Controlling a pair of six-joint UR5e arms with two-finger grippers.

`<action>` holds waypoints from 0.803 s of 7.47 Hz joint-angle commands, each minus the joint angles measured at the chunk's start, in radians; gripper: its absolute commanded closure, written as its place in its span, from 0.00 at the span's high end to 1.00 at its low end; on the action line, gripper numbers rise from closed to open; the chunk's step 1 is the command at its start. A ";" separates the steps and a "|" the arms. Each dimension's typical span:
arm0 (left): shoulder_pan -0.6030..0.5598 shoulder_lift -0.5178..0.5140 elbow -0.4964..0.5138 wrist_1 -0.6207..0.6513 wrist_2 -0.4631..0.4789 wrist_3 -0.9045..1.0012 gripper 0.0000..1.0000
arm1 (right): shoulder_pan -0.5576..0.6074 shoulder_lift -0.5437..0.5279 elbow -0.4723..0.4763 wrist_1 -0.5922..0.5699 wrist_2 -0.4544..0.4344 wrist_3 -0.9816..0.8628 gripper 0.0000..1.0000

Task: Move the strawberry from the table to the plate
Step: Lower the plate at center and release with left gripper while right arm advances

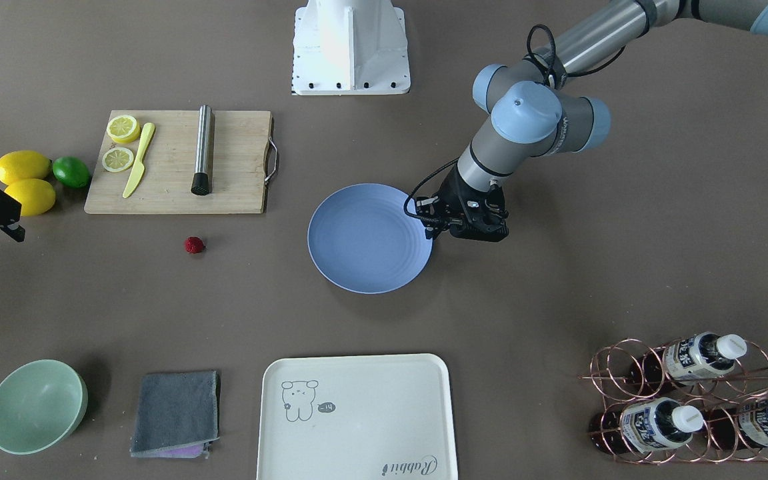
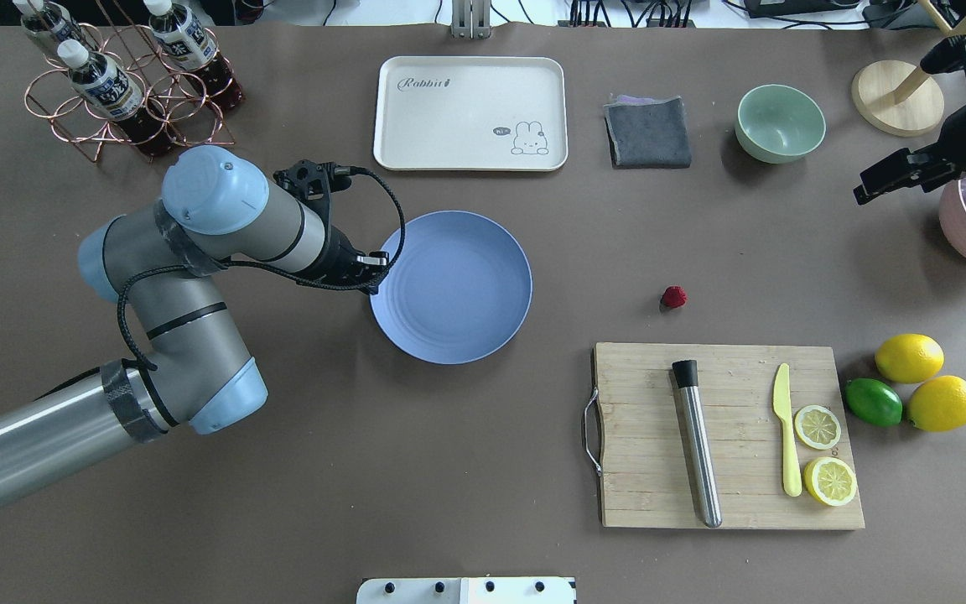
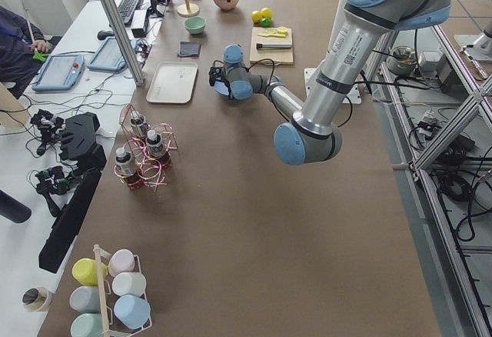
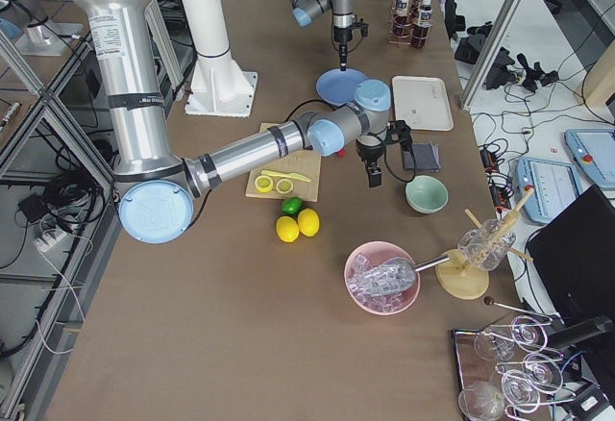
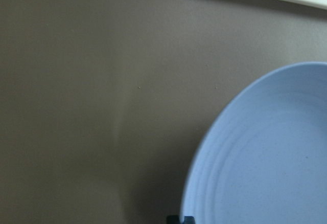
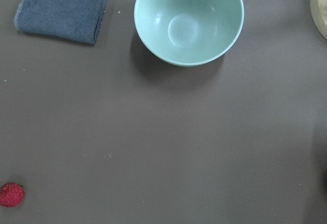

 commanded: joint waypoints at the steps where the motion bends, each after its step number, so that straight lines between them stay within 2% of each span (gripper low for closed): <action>1: 0.024 -0.001 0.001 -0.001 0.023 -0.003 0.00 | -0.003 0.000 -0.002 0.001 0.000 0.002 1.00; 2: 0.025 0.002 0.000 -0.004 0.022 0.000 0.00 | -0.009 0.002 -0.005 0.001 0.000 0.004 1.00; 3: 0.025 0.002 -0.008 -0.007 0.023 0.003 0.99 | -0.014 0.002 -0.005 0.001 0.001 0.010 1.00; 5: -0.015 0.047 -0.090 0.002 0.036 0.006 0.98 | -0.037 0.026 0.002 0.001 0.000 0.092 1.00; 6: -0.073 0.115 -0.130 0.002 -0.001 0.022 0.98 | -0.078 0.043 0.004 0.002 -0.026 0.160 1.00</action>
